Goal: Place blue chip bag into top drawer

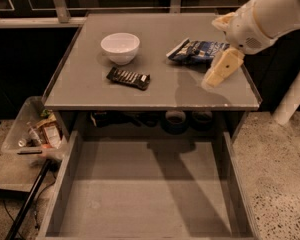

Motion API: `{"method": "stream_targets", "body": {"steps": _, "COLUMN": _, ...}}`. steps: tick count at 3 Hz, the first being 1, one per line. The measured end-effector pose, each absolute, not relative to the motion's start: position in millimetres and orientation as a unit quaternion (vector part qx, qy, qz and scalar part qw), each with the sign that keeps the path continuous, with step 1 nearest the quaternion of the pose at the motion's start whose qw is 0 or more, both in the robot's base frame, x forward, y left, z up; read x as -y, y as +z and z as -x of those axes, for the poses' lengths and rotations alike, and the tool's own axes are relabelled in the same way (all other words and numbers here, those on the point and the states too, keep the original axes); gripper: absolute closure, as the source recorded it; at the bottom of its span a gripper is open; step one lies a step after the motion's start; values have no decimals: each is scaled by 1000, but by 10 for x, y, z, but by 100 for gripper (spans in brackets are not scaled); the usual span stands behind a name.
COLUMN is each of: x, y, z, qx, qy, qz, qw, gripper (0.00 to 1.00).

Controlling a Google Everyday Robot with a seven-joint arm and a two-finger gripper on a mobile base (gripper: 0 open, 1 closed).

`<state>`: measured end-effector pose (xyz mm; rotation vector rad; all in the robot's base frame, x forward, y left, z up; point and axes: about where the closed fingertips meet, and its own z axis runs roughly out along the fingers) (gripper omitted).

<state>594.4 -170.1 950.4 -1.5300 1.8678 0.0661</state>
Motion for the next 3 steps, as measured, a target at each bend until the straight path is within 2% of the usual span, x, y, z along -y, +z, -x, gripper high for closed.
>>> {"method": "stream_targets", "body": {"steps": 2, "x": 1411, "y": 9148, "z": -6611, "qx": -715, "qy": -15, "qz": 588, "qw": 378, "gripper": 0}}
{"method": "stream_targets", "body": {"steps": 3, "x": 1556, "y": 9016, "z": -6901, "qx": -716, "qy": -37, "qz": 575, "qw": 393, "gripper": 0}}
